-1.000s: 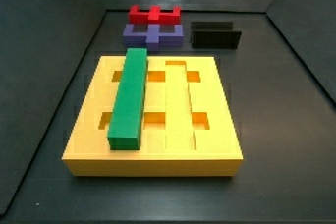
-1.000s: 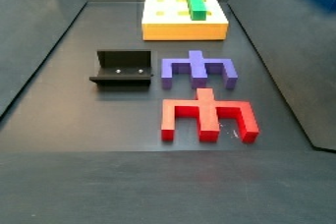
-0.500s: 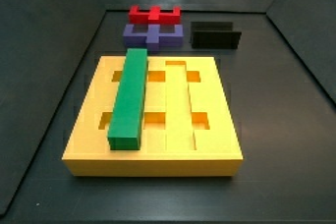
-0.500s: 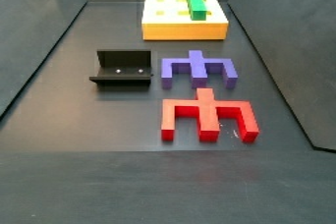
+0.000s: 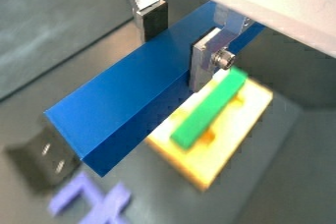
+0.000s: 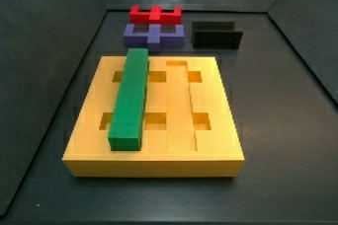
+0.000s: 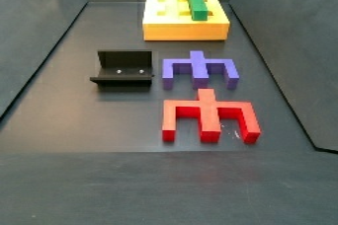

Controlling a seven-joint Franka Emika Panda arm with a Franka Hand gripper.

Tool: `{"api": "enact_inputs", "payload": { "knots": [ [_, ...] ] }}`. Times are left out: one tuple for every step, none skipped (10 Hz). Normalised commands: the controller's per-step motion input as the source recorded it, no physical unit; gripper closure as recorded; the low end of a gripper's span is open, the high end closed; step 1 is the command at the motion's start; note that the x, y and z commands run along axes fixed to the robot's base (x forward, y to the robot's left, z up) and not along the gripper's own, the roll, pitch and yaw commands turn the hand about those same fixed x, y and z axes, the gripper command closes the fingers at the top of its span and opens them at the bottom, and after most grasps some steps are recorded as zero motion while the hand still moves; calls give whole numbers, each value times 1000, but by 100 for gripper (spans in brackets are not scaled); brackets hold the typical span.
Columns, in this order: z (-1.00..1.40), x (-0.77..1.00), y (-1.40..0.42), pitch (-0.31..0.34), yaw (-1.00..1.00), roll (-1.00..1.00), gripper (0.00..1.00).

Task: Pick up the blue object. Move up. Move to above the board. Insert the blue object.
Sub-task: Move to above the board, then insert the blue object.

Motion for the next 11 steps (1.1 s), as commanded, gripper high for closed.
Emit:
{"api": "enact_inputs", "payload": {
  "knots": [
    [207, 898, -1400, 147, 5, 9, 100],
    [152, 640, -972, 140, 6, 23, 100],
    [76, 353, -466, 154, 11, 72, 100],
    [60, 206, -256, 110, 9, 45, 100],
    [0, 0, -23, 0, 0, 0, 100],
    [-31, 0, -37, -4, 0, 4, 100],
    [-537, 126, -60, -153, -77, -57, 100],
    [-1000, 397, 0, -76, -57, -9, 100],
    [-1000, 603, 0, -20, 0, 0, 100],
    [-1000, 777, -43, 0, 0, 20, 100],
    [-1000, 780, 0, 26, 0, 74, 100]
  ]
}}
